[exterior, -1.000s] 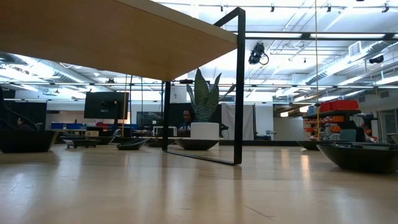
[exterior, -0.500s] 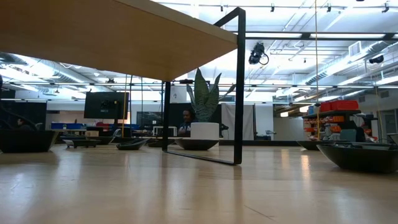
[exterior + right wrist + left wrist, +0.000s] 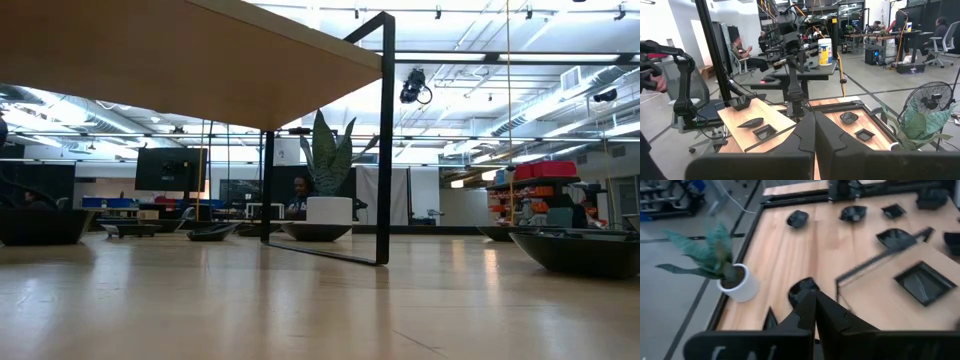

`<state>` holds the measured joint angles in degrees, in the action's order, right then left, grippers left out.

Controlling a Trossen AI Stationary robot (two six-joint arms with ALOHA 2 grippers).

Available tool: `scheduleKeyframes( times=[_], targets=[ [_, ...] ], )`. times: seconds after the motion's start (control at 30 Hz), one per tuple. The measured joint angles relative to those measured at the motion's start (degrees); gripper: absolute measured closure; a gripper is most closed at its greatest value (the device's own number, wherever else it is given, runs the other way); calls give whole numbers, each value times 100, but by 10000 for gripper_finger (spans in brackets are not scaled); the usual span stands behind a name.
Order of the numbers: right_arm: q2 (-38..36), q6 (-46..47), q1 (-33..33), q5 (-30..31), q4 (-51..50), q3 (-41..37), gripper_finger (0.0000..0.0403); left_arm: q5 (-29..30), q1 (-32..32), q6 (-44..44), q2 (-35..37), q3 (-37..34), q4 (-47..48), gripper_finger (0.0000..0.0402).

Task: Pick & Place Mini shaped plates
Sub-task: Put the black leaf shaped plate on the shelf

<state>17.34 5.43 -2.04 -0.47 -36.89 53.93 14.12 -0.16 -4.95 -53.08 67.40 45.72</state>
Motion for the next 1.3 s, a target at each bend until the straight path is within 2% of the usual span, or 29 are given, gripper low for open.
scheduleKeyframes(
  times=[0.23, 0.5, 0.7, 0.93, 1.03, 1.13, 1.2, 1.3],
  targets=[
    [0, -9, 0, 0, 0, 0, 401, -779, 881, 282, -6, 0, -263, 385],
    [0, -31, 0, 0, 99, 0, 401, -840, 1659, 768, -11, 0, -273, 374],
    [0, 137, 0, -1, 545, 0, 401, -834, 2058, 1371, -13, 0, -278, 315],
    [0, 1408, -3, 33, 1291, 0, 401, -584, 2225, 1525, -15, 0, -461, 238],
    [41, 1298, -4, 508, 1597, 0, 401, -519, 2225, 1501, -15, 0, -538, 218],
    [205, 1046, -4, 1479, 1533, 0, 396, -486, 2225, 1499, -15, 0, -547, 210],
    [400, 988, -4, 2139, 1496, 0, 385, -475, 2225, 1499, -15, 0, -550, 209],
    [742, 866, -4, 2577, 1499, -1, 356, -490, 2218, 1486, -15, 0, -556, 212]
  ],
)
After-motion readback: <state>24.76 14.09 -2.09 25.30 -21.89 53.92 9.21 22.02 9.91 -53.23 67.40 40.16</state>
